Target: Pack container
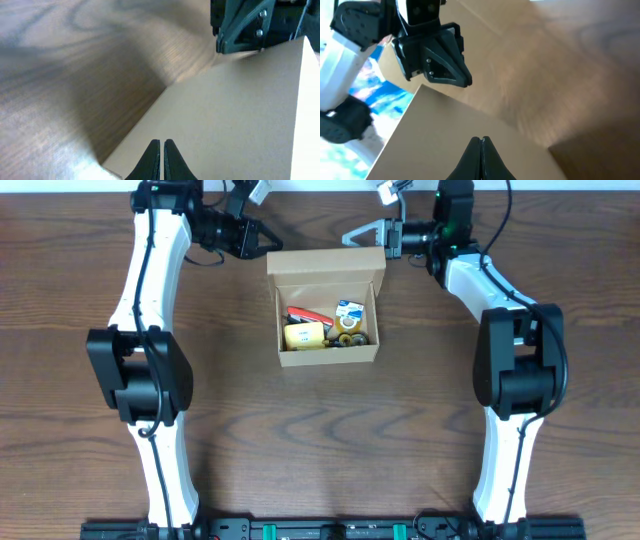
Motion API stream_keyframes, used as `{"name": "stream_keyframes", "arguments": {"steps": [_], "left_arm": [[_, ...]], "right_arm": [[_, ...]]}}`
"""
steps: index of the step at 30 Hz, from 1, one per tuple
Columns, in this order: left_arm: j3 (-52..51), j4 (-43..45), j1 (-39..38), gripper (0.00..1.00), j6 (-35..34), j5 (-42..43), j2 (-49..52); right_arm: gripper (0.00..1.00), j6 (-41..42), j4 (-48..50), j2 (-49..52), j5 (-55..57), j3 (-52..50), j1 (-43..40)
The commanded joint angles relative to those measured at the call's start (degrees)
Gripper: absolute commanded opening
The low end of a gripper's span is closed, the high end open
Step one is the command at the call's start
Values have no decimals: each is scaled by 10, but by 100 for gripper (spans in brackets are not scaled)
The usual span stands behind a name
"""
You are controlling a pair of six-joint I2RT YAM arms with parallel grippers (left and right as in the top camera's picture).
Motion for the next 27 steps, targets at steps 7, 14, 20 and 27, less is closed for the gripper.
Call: {"name": "stream_keyframes", "arguments": {"steps": [7, 14, 20, 27], "left_arm": [[10, -98, 1, 6, 127, -50, -12], [10, -122, 0, 6, 144, -70, -12], [9, -133, -1, 6, 151, -87, -12], [9, -136, -3, 6, 156, -97, -12]], "right_arm": [[2, 1, -116, 9, -42, 9, 5], [2, 1, -236, 9, -21, 9, 5], [2, -34, -320, 9, 1, 9, 6], [2, -103, -432, 9, 73, 9, 12]]}}
